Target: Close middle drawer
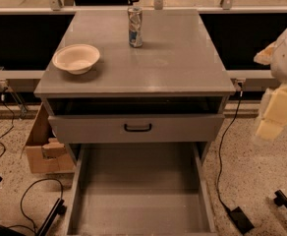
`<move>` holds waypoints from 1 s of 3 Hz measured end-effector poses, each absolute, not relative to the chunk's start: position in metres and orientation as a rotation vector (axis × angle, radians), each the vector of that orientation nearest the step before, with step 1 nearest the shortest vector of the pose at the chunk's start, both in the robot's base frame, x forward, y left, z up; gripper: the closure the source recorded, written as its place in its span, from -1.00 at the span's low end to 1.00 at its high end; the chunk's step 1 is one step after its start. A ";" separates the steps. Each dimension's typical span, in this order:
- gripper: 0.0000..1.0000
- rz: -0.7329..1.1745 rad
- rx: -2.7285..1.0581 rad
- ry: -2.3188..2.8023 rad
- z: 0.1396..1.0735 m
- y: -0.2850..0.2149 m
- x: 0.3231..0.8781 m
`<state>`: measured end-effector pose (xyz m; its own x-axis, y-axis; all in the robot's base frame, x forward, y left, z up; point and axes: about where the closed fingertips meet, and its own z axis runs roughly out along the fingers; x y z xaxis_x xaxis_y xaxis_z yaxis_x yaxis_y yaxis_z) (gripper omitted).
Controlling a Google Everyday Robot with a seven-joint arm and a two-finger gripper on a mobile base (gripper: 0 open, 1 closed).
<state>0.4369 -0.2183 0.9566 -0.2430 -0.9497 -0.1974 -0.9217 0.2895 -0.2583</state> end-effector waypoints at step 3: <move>0.28 -0.235 -1.584 2.440 0.779 -0.241 0.384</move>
Offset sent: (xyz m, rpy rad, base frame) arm -0.0956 -0.0350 -0.2630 -0.1820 0.1882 -0.2130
